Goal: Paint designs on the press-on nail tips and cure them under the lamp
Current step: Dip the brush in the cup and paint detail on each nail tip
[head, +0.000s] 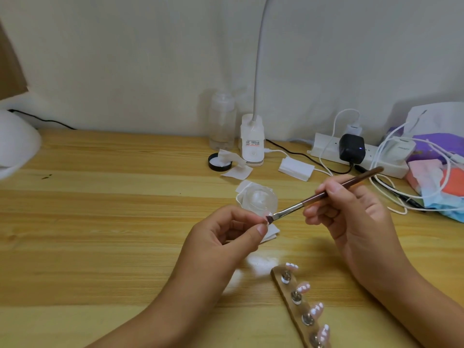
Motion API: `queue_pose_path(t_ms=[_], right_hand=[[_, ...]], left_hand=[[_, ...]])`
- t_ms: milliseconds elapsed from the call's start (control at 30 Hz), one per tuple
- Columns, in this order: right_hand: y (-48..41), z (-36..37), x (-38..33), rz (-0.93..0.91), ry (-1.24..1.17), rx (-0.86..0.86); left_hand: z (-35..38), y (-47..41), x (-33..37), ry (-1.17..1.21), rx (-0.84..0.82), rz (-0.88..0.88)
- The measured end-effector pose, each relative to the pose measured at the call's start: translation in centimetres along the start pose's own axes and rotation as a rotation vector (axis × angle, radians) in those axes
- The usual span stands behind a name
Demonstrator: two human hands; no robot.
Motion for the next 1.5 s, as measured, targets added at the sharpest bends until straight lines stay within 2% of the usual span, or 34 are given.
queue_pose_path(t_ms=[200, 433, 800, 933, 1100, 1300, 1500], right_hand=[[-0.2, -1.1, -0.2, -0.047, 0.026, 0.048], [-0.6, -0.7, 0.3, 0.071, -0.157, -0.034], [0.0, 0.3, 0.6, 0.095, -0.04, -0.015], [-0.2, 0.2, 0.6, 0.077, -0.007, 0.04], [-0.4, -0.8, 0.4, 0.06, -0.019, 0.111], [-0.2, -0.2, 0.7, 0.081, -0.039, 0.051], [-0.3, -0.9, 0.2, 0.036, -0.005, 0.131]], left_hand=[[-0.1, 0.1, -0.2, -0.019, -0.007, -0.005], [-0.2, 0.0, -0.1, -0.055, -0.011, 0.024], [0.1, 0.1, -0.1, -0.122, -0.054, 0.031], [0.3, 0.2, 0.1, -0.113, -0.073, 0.041], [0.4, 0.2, 0.1, -0.098, -0.072, 0.034], [0.3, 0.2, -0.1, -0.138, -0.073, 0.032], [0.3, 0.3, -0.2, -0.137, -0.081, 0.031]])
Point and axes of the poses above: each hand's wrist, its own y-axis away from the middle knuckle, its own z-axis out of the palm, x = y × z, the point moved 8 cm from there along -y, towards the middle knuckle, and after that the axes turned 13 degrees about z, right-handed, at the moved point
